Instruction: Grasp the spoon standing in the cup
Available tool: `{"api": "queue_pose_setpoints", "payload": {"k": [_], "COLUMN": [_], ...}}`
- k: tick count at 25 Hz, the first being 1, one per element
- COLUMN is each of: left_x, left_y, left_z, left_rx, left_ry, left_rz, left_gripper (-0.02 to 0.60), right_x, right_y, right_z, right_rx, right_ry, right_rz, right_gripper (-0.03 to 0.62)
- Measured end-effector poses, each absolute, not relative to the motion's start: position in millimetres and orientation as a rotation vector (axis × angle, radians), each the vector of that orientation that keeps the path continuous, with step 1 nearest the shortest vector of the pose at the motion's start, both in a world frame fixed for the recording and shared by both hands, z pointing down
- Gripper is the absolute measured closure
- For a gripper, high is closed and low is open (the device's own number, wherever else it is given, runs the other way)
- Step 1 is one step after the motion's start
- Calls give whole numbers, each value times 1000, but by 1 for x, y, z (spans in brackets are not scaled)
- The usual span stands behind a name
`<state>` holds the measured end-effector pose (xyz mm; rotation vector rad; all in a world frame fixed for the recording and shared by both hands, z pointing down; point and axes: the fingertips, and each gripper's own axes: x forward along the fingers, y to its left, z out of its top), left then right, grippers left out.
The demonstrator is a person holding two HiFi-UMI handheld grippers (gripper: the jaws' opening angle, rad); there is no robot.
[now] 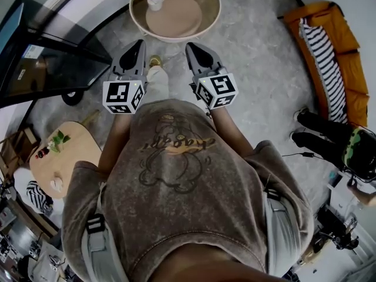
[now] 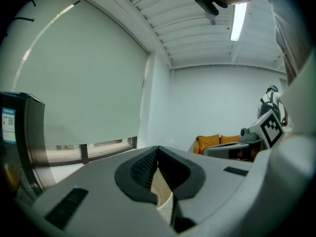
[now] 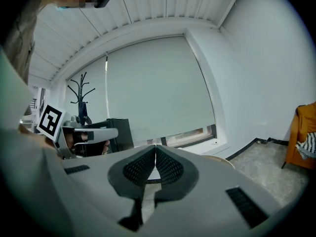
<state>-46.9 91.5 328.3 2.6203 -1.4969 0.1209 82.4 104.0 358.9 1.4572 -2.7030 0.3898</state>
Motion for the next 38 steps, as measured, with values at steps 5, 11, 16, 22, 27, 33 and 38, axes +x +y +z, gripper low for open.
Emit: {"api": "queue_pose_setpoints", "payload": {"k": [5,11,16,22,27,33,38], "left_x": [-59,-72,-76,-84,-87,-84,-71], "left_y": [41,-29,-90,-156,-195,-220,-231], "left_z": [332,332,327,317,312,309,312], "left_rx": [2622,2643,2675,2705,2742,2721,2703], "left_ry": [-1488,-1454,-1402,-1351,-1317,-1321,-1323], "left_rz": [110,138,134,124,125,113,117], "left_gripper": [565,565,565,565,565,565,565], "right_x": [72,49,41,39,41,49,54], "right_y": [52,-16,-69,-129,-166,-188,-203], "right_z": [364,361,352,339,334,328,326], "right_rx": [1456,1448,1461,1520,1580,1615,1587], "right_ry": [-2687,-2682,-2663,-2624,-2587,-2575,-2605], "right_rz": [398,392,392,359,356,361,333], "right_gripper": [576,576,576,576,576,576,576]}}
